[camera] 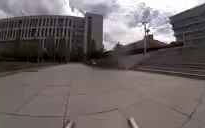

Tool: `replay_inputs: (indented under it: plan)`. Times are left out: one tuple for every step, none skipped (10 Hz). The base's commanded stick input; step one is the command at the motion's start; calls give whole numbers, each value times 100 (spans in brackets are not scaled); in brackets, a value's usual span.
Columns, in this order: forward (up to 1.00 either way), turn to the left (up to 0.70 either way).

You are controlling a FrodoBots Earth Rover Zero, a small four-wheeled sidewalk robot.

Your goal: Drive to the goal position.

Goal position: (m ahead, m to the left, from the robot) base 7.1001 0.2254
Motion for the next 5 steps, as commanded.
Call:
replay_inputs:
  plan:
    - [100, 1]
    - [100, 1]
    - [100, 1]
    - [100, 1]
    - [100, 1]
